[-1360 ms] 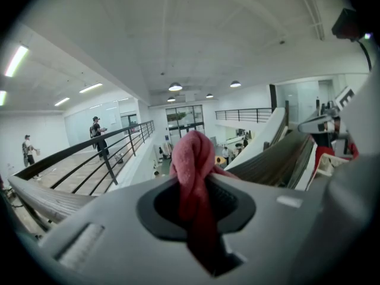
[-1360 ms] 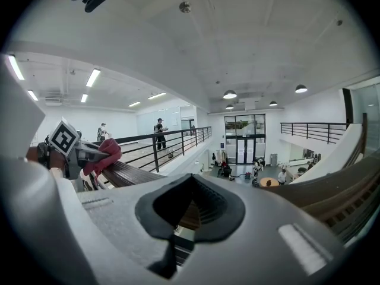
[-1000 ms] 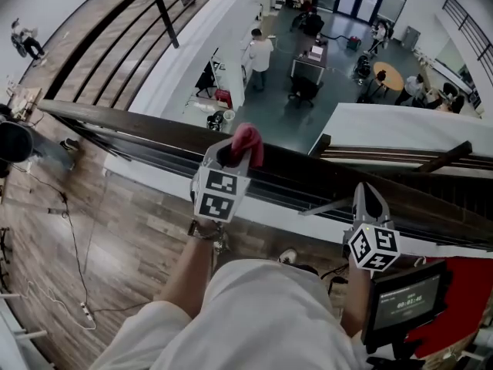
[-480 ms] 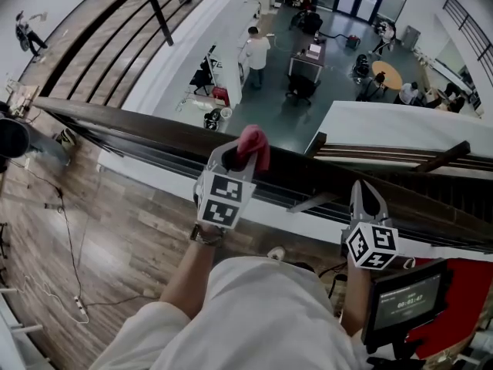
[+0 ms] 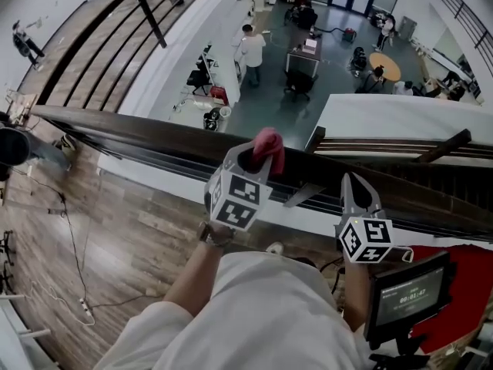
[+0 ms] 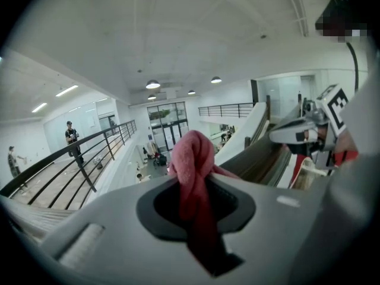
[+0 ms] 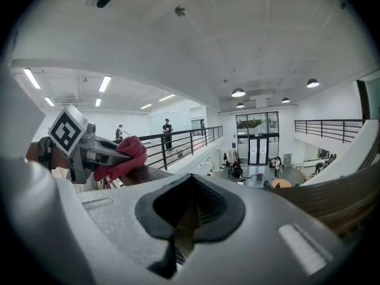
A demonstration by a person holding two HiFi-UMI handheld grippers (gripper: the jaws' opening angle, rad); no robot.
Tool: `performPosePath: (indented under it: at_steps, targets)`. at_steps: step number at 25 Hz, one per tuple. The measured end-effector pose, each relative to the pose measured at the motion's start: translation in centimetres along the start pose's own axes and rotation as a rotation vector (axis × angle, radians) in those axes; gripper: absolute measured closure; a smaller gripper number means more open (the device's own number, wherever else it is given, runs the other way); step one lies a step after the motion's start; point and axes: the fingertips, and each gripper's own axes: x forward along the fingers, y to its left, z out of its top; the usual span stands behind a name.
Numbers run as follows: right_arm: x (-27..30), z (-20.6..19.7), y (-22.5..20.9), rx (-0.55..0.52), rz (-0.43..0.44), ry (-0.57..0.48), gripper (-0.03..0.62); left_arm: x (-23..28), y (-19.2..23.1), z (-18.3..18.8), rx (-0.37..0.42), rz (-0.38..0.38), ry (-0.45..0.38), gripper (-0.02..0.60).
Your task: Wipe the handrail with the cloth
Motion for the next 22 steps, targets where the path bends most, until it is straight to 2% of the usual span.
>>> performPosePath:
  at_steps: [8, 15, 19, 22]
  targets:
    - [-1.1, -0.4, -1.3, 0.014, -0.002, -0.006, 0.591, 1.6, -4.7, 1.9, -0.007, -0.145, 0.032, 0.506]
    - [-2.2, -1.5, -2.5, 0.038, -0.026, -0.006, 0.591, 3.2, -8.4, 2.8, 0.039, -0.279, 0.139, 0.506]
    - [-2.7, -1.8, -3.2, 0.056, -0.046, -0.013, 0.591, 4.0, -9.8, 3.1, 0.074, -0.309, 0.148, 0.506]
    - [-3.4, -1.5, -3.6, 0.064, -0.056, -0.016, 0.591, 3.9, -11.1, 3.5, 0.096, -0.315, 0.117, 0.506]
